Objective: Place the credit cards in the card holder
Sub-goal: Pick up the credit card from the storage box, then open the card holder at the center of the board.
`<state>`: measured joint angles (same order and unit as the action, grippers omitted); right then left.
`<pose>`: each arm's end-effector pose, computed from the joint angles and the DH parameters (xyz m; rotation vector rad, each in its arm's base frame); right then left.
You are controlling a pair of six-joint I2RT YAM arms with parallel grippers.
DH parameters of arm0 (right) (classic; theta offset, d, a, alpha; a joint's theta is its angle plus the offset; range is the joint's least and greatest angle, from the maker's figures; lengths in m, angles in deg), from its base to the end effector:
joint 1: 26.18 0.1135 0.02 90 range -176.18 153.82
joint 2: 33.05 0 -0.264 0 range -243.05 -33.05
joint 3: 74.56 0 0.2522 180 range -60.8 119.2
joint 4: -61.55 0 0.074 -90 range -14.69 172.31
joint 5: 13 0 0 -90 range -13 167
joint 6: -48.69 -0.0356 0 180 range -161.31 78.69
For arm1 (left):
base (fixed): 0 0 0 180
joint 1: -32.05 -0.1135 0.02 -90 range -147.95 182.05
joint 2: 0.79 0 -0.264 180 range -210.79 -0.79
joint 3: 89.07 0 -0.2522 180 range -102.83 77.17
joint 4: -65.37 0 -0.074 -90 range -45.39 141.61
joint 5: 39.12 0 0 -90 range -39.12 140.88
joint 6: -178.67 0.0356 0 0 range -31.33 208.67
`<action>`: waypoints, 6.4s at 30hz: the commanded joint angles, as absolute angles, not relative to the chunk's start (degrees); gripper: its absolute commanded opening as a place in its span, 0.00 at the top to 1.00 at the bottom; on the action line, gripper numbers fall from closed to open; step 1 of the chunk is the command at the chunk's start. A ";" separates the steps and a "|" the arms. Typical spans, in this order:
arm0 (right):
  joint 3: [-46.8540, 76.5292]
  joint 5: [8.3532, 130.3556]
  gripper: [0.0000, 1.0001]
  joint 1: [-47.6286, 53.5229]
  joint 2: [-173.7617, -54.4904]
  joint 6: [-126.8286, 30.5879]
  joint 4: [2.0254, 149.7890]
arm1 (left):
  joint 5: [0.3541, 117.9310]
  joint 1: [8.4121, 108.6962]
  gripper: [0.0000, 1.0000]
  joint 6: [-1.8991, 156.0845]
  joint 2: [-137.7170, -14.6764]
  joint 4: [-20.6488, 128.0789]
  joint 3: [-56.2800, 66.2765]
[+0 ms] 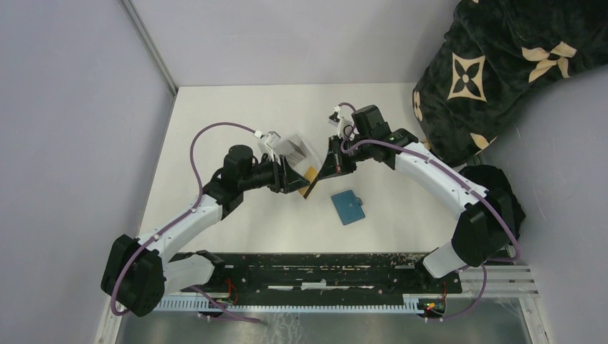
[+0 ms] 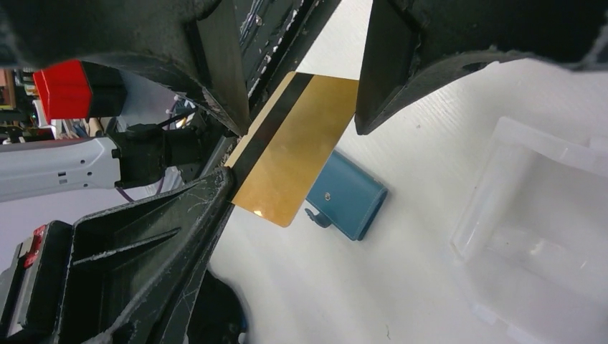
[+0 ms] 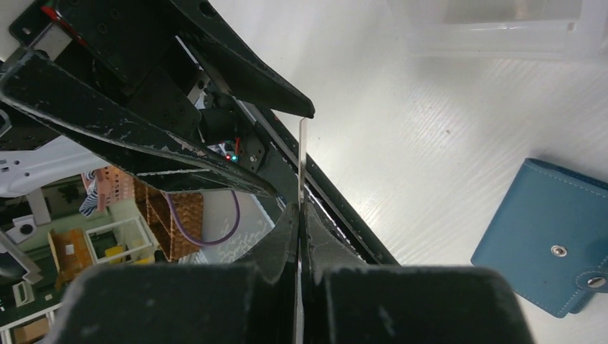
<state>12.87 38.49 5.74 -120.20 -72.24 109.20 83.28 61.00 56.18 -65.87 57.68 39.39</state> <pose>0.2667 0.1923 0.3035 -0.3698 2.5484 1.2796 0.2104 -0.1382 0.2562 0.3448 2.0658 -1.2311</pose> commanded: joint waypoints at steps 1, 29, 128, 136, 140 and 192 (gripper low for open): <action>11.88 33.43 0.99 4.77 -118.68 -74.78 103.89 | 88.31 60.80 0.39 57.65 -65.92 60.83 39.66; 6.34 23.06 0.99 3.13 -122.77 -82.62 91.85 | 102.62 56.71 0.81 54.67 -71.04 63.26 39.37; -2.45 37.32 0.72 4.71 -124.66 -104.94 51.73 | 72.88 57.10 0.97 15.33 -69.95 93.05 46.04; -4.24 36.96 0.99 4.58 -124.86 -108.99 47.25 | 71.90 56.98 0.81 14.12 -71.46 93.31 46.49; -2.23 37.76 0.99 4.24 -121.93 -104.15 56.10 | 68.17 56.94 0.50 17.59 -69.16 84.88 46.41; -2.88 88.29 0.99 11.34 -119.64 -63.12 116.19 | 41.85 90.07 0.69 33.01 -97.00 58.34 30.41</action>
<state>-2.43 86.19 10.94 -119.81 -63.79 118.07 43.46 89.75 30.28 -96.53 58.14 32.42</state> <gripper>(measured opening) 0.019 0.314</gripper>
